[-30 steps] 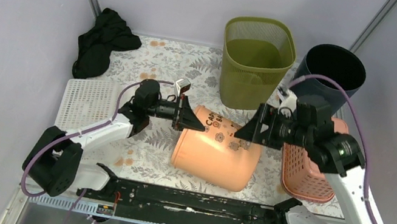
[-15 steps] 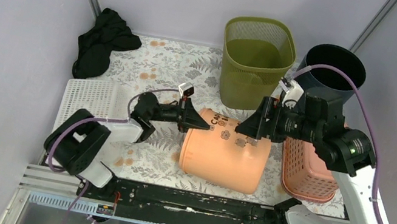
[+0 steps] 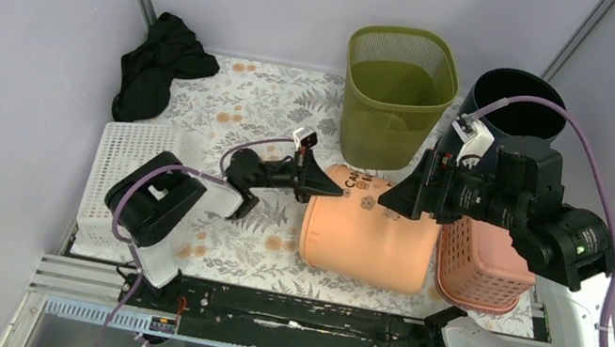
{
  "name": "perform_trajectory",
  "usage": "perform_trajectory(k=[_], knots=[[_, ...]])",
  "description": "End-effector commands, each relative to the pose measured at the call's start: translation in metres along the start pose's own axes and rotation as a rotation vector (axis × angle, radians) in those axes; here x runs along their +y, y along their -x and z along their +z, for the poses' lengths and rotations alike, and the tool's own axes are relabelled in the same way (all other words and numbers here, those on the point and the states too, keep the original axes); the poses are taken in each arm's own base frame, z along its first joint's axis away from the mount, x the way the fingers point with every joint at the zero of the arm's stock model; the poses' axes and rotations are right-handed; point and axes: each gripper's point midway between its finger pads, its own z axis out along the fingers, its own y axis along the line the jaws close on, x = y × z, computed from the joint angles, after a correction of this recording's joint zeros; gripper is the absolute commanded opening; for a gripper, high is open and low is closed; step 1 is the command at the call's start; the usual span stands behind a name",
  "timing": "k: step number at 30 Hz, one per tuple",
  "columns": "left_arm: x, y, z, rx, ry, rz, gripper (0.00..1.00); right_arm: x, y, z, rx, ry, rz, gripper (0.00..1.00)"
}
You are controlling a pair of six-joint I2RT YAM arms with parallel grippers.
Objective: Turn the large container upside down
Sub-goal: Turn the container upside down at the center of the board.
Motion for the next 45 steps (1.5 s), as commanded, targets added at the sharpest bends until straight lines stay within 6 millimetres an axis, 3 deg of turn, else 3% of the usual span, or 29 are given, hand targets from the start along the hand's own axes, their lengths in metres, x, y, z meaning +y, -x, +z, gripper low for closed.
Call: perform_trajectory(k=[1, 10, 29, 45], knots=[[-0.037, 0.004, 0.019, -0.015, -0.155, 0.107, 0.00, -0.005, 0.002, -0.006, -0.010, -0.041, -0.030, 0.85], [-0.040, 0.022, 0.032, -0.048, -0.184, 0.077, 0.00, -0.009, 0.003, -0.008, -0.005, -0.069, -0.048, 0.85], [-0.058, 0.031, 0.059, -0.049, -0.264, 0.003, 0.00, -0.017, 0.006, -0.004, 0.008, -0.111, -0.051, 0.86], [-0.032, 0.043, 0.098, -0.022, -0.274, -0.092, 0.00, -0.031, -0.005, 0.004, 0.033, -0.146, -0.045, 0.86]])
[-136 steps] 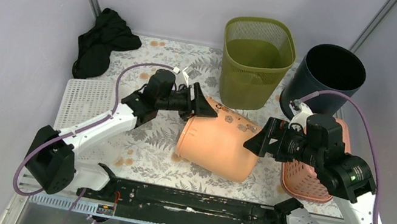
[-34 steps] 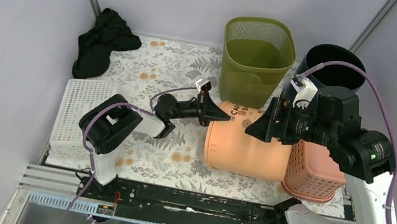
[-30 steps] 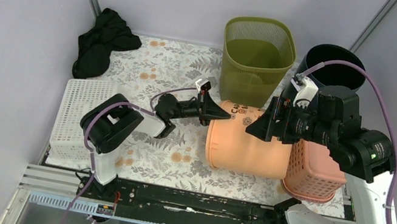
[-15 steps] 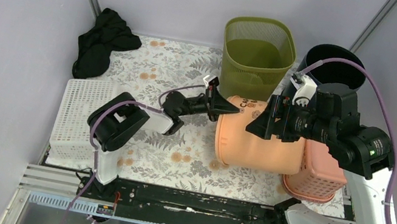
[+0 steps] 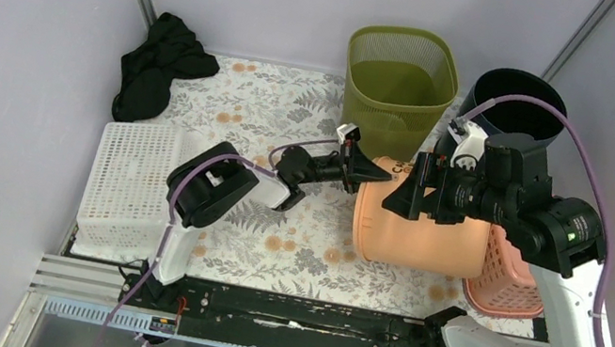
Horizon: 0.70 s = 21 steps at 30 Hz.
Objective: Turn the large container upside down
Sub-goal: Turn the container upside down at the center of the board.
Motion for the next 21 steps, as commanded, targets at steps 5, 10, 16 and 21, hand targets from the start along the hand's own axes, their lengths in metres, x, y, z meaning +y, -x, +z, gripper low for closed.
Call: perform_trajectory(k=[5, 10, 16, 21], knots=[[-0.023, -0.002, 0.012, 0.033, -0.127, -0.008, 0.00, -0.007, -0.004, 0.007, -0.003, -0.008, -0.017, 0.86], [-0.005, 0.004, 0.009, 0.031, -0.091, -0.029, 0.01, -0.009, -0.007, 0.011, 0.008, -0.009, -0.018, 0.86], [0.014, 0.009, 0.001, 0.017, -0.048, -0.046, 0.09, -0.012, -0.009, 0.014, 0.014, -0.013, -0.023, 0.86], [0.026, 0.012, -0.008, 0.004, -0.015, -0.051, 0.27, -0.013, -0.011, 0.017, 0.024, -0.015, -0.023, 0.86]])
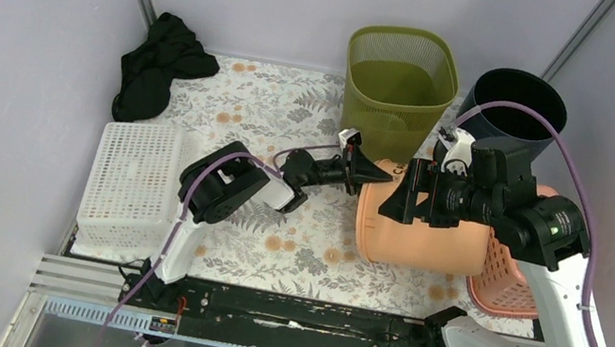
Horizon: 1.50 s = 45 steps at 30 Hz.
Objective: Turn the large container upside down
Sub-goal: Turn the container upside down at the center of the board.
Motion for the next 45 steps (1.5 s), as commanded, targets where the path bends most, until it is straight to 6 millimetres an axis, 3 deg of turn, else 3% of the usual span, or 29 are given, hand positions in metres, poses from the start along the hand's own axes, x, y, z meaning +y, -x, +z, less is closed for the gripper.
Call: perform_trajectory(k=[1, 6, 12, 25, 36, 45], knots=[[0.001, -0.003, -0.013, 0.013, -0.020, -0.023, 0.31, 0.002, 0.006, -0.001, -0.034, 0.017, -0.033, 0.86], [0.015, -0.001, -0.026, -0.002, 0.021, -0.027, 0.47, 0.000, 0.004, 0.001, -0.028, 0.014, -0.034, 0.87], [0.028, 0.002, -0.045, -0.016, 0.074, -0.014, 0.53, -0.001, 0.001, 0.004, -0.021, 0.013, -0.031, 0.87], [0.050, 0.001, -0.070, 0.006, 0.157, 0.000, 0.54, -0.006, -0.006, 0.014, 0.001, 0.015, -0.015, 0.87], [0.065, -0.001, -0.083, 0.000, 0.201, -0.014, 0.49, -0.023, -0.032, 0.030, 0.054, -0.006, 0.013, 0.87], [0.074, -0.001, -0.095, -0.012, 0.232, -0.042, 0.53, -0.031, -0.046, 0.036, 0.076, -0.014, 0.026, 0.87]])
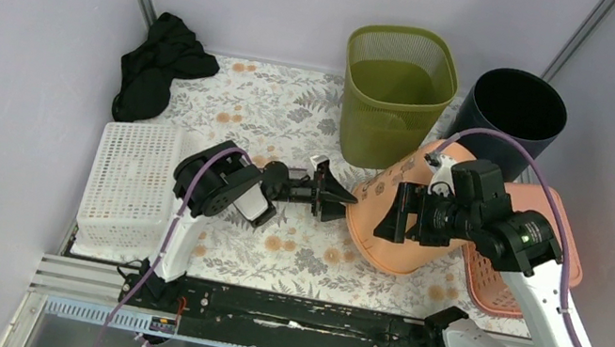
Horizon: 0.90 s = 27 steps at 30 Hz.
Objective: Turn the large container upside down
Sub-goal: Turn the container upside down at the center of the board.
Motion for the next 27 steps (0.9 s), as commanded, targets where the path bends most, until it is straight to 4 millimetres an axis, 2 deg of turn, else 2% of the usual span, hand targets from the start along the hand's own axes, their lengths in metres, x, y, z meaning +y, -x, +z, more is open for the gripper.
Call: perform_trajectory(k=[1, 10, 23, 27], knots=[[0.002, -0.004, -0.009, 0.023, -0.017, 0.050, 0.53, 0.003, 0.000, 0.002, -0.015, 0.026, -0.003, 0.87], [0.025, 0.003, -0.036, -0.023, 0.042, -0.004, 0.56, -0.002, -0.007, 0.012, 0.000, 0.027, 0.008, 0.87], [0.044, -0.002, -0.046, -0.010, 0.090, -0.024, 0.57, -0.013, -0.021, 0.028, 0.032, 0.021, 0.035, 0.87], [0.046, -0.005, -0.048, -0.007, 0.096, -0.004, 0.60, -0.017, -0.029, 0.034, 0.047, 0.020, 0.051, 0.87]])
